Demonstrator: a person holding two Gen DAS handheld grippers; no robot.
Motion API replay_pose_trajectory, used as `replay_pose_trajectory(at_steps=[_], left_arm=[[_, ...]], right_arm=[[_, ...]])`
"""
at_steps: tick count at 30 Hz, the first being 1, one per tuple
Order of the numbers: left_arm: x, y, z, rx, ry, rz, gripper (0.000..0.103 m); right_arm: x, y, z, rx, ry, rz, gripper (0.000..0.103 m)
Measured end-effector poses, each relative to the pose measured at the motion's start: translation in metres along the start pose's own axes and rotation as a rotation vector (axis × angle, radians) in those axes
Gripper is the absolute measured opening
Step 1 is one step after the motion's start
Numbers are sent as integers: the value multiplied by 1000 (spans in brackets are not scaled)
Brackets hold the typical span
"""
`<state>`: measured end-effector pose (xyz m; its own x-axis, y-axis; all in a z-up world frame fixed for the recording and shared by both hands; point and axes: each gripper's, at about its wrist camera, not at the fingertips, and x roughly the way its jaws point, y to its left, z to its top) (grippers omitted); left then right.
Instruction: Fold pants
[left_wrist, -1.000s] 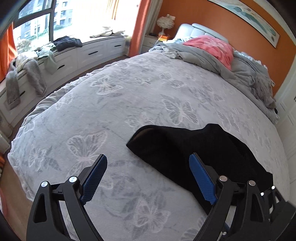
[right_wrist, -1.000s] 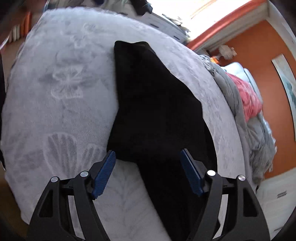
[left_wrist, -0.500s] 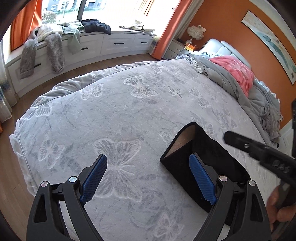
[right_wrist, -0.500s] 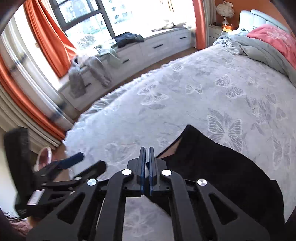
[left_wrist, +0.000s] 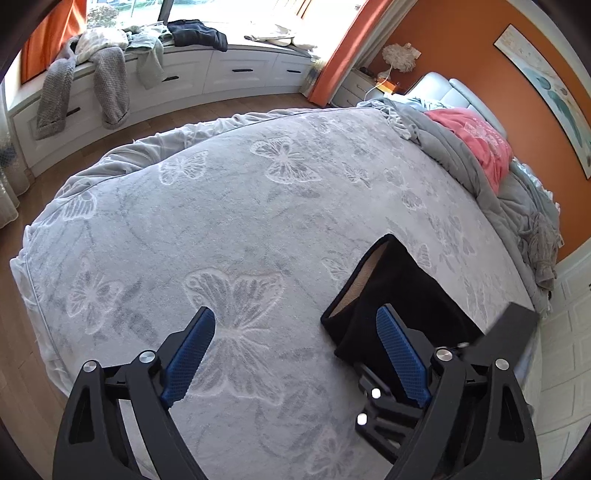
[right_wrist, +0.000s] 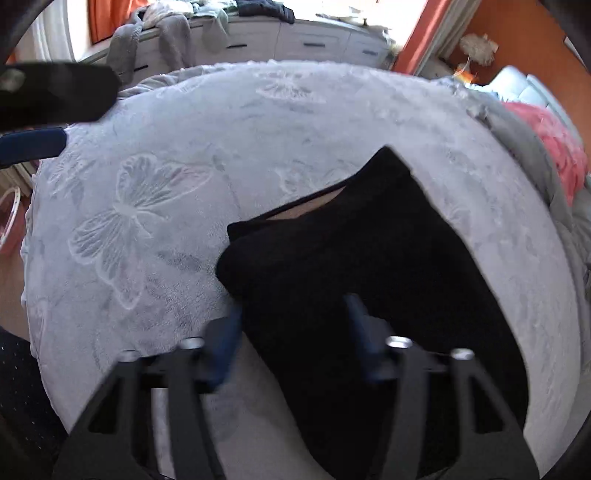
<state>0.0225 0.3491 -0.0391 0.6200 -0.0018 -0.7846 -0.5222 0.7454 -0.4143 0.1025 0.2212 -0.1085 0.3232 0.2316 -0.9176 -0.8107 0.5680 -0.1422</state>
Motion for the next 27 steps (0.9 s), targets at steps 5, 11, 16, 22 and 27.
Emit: replay_pose_trajectory(at_steps=[5,11,16,22,27], left_arm=[[-13,24,7,-80,-50,0,87],[-11,23,9,-79,-28,-31,87],[-17,8,5,10,-60,0,87],[-23,14,7,-30,-77,-14,87],[-33,-1,4,-3,-98,-109,87]], right_arm=[[-38,-46,17,317,-173,140,7],[1,-32,7,294,-75,128,38],[-14,-9,1,199,-139,18,88],[31,7,6,156,-91,-99,62],[-32,-79,-3,520,-201,127,13]])
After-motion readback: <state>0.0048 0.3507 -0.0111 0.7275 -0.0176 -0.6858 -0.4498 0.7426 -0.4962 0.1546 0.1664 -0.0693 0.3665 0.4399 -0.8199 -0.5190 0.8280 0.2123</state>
